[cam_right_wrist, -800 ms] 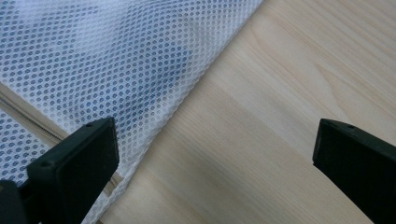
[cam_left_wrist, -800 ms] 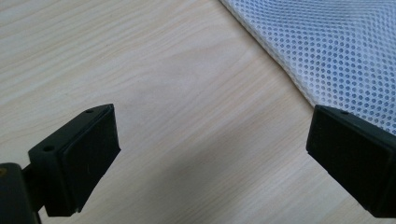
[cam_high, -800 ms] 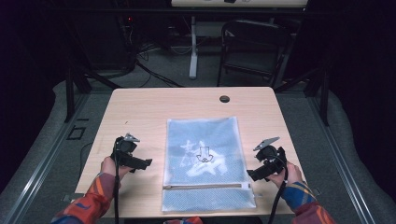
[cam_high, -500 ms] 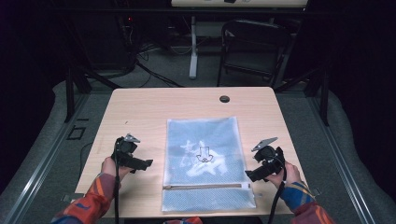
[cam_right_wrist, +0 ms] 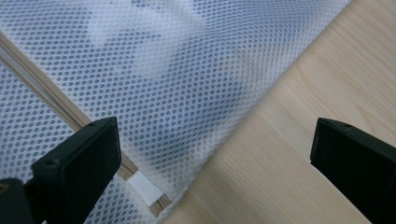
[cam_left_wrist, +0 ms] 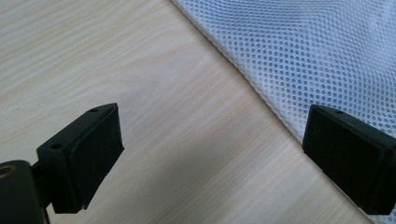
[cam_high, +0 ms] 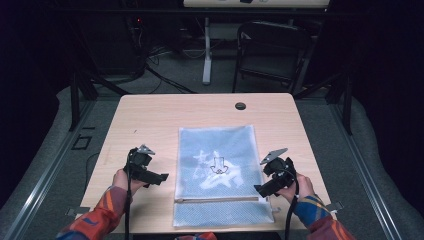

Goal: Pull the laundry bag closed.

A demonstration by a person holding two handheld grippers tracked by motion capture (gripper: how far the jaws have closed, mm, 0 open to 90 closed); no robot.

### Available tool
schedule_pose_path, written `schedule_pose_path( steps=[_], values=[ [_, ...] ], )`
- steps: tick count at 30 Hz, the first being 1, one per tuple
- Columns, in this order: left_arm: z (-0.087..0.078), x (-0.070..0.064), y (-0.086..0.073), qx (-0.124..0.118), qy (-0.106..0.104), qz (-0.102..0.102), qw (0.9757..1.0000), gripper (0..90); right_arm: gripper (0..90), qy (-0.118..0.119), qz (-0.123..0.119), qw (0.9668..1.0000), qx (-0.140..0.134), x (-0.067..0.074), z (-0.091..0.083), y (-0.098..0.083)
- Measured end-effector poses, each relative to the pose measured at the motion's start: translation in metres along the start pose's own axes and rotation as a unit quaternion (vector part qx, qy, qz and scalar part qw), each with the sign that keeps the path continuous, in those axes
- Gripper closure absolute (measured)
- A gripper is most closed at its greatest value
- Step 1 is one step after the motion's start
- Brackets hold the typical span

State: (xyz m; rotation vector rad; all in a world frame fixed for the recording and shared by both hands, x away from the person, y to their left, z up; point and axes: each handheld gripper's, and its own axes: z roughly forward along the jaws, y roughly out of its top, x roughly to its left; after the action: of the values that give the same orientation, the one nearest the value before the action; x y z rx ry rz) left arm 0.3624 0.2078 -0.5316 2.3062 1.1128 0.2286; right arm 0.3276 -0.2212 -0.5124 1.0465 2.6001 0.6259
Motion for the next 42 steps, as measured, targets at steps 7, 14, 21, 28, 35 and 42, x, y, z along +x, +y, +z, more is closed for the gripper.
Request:
schedule_pose_path(
  steps=[7,14,21,28,35,42],
  values=[
    [0.001,-0.012,0.004,-0.002,-0.019,0.013,0.9997,6.2,1.7,0.019,-0.003,0.9998,-0.004,0.009,0.000,0.008],
    [0.005,-0.020,0.005,0.002,-0.034,0.020,0.9992,6.6,2.7,0.036,-0.012,0.9992,-0.013,0.021,0.001,0.018],
    [0.007,-0.029,0.008,0.003,-0.048,0.031,0.9983,8.8,3.1,0.049,-0.027,0.9984,-0.010,0.032,0.005,0.028],
    [0.012,-0.034,0.008,0.013,-0.065,0.035,0.9972,14.3,5.2,0.071,-0.043,0.9965,-0.012,0.049,0.008,0.038],
    [0.015,-0.038,0.008,0.018,-0.080,0.045,0.9956,25.0,8.6,0.089,-0.068,0.9937,-0.007,0.065,0.013,0.051],
    [0.017,-0.038,0.007,0.017,-0.100,0.044,0.9938,41.0,14.3,0.107,-0.084,0.9907,-0.010,0.083,0.021,0.061]
  ],
)
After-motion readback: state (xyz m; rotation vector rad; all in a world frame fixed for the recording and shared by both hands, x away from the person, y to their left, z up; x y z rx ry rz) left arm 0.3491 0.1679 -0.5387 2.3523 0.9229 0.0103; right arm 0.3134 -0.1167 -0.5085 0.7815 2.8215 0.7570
